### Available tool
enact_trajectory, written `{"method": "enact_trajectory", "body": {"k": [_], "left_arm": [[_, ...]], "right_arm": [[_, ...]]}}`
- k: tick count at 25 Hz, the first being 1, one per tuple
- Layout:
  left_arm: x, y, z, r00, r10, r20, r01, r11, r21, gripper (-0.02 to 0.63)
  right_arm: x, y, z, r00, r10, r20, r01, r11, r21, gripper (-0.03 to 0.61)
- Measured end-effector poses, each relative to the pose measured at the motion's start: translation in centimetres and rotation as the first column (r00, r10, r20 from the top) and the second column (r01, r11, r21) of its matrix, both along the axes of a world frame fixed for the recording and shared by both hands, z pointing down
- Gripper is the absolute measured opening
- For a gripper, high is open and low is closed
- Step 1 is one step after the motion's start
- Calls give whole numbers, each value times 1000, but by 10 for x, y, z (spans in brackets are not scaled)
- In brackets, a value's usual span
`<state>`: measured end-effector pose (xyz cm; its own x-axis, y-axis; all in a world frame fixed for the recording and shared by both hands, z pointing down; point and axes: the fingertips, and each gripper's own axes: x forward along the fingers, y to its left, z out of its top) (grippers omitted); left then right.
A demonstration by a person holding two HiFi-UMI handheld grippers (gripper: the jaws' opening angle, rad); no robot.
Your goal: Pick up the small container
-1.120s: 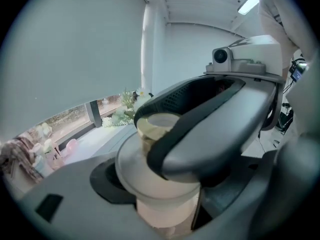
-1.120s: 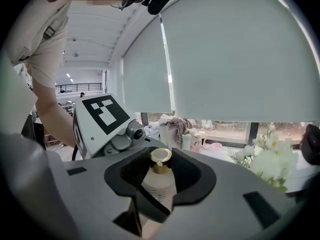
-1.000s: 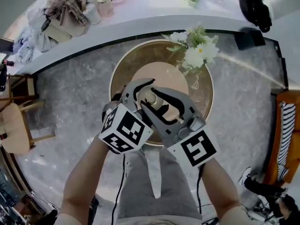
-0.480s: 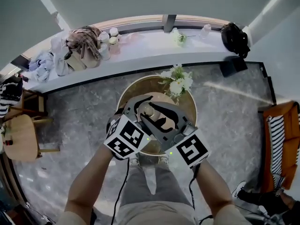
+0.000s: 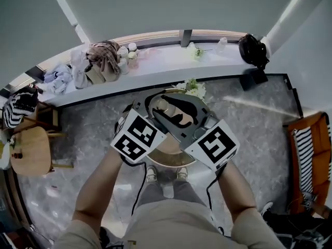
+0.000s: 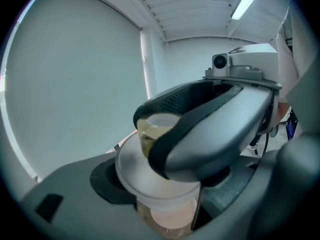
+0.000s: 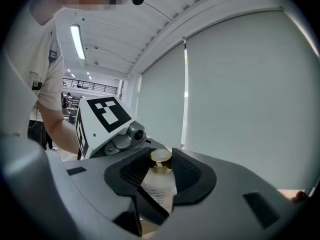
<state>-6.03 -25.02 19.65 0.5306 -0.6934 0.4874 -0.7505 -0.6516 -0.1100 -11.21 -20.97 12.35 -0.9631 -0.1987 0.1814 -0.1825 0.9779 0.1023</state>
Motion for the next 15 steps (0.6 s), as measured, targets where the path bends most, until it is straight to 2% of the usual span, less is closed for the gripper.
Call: {"method": "enact_trajectory", "body": {"k": [4,9,15], "left_arm": [[5,20,-34,999,-1,38,-1,998,61,341],[0,22,-82,998,-7,70,0,996,91,341],[3,55,-110,997,-12,79,3,994,113,341]], "right_arm": [[6,25,-32,1000,-23,2,23,998,63,135],[2,30,-84,997,-60,48,56,996,74,135],[6,66,-110,994,-90,67,82,990,115,135]]}}
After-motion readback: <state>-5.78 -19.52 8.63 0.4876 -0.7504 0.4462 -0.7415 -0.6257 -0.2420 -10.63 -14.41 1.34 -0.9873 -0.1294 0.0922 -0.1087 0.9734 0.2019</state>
